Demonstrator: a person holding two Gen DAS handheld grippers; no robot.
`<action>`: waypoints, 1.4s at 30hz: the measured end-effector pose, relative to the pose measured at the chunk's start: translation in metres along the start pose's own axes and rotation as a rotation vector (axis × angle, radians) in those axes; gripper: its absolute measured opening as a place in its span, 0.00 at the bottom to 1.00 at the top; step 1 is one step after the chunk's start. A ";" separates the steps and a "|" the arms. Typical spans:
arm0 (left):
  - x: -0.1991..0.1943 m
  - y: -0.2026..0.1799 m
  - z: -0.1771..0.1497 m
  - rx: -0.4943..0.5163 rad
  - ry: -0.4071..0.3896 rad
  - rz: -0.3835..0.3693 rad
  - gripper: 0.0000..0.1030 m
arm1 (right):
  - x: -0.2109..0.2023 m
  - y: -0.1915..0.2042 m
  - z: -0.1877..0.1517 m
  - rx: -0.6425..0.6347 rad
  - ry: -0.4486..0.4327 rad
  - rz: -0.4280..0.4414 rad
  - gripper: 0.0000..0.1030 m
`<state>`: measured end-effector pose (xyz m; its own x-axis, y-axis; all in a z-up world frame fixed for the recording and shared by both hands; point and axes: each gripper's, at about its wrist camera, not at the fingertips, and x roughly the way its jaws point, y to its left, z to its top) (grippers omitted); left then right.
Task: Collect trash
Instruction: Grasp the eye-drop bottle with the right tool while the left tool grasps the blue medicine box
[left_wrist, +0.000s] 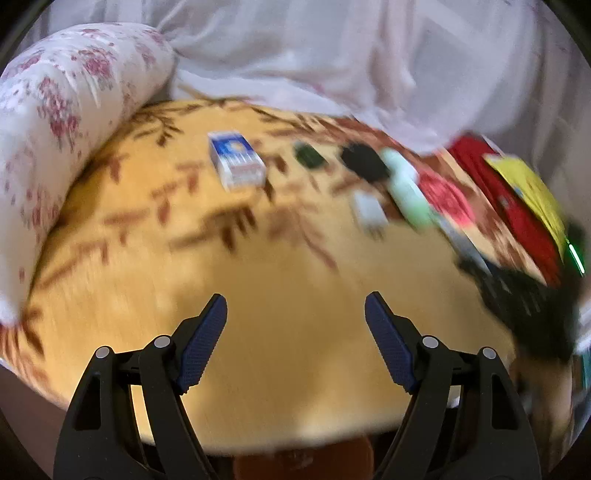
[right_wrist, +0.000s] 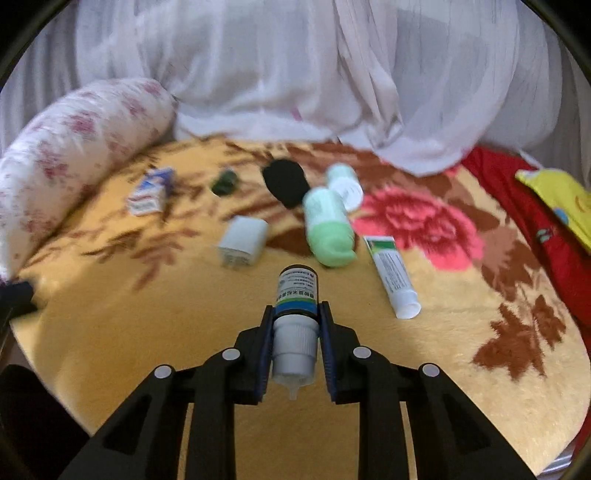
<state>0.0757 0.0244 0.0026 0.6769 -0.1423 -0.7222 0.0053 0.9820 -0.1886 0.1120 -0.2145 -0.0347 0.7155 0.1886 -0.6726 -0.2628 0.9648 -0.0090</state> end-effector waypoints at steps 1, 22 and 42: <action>0.005 0.003 0.011 -0.011 -0.014 0.013 0.76 | -0.005 0.001 -0.001 -0.001 -0.015 0.006 0.22; 0.145 0.039 0.127 -0.106 0.027 0.290 0.83 | -0.027 0.004 -0.009 -0.024 -0.084 0.060 0.23; 0.078 0.037 0.079 -0.051 -0.047 0.220 0.51 | -0.046 0.023 -0.012 -0.042 -0.098 0.092 0.23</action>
<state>0.1869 0.0593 -0.0083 0.6914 0.0820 -0.7178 -0.1826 0.9811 -0.0638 0.0658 -0.2031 -0.0129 0.7466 0.2953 -0.5961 -0.3555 0.9345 0.0176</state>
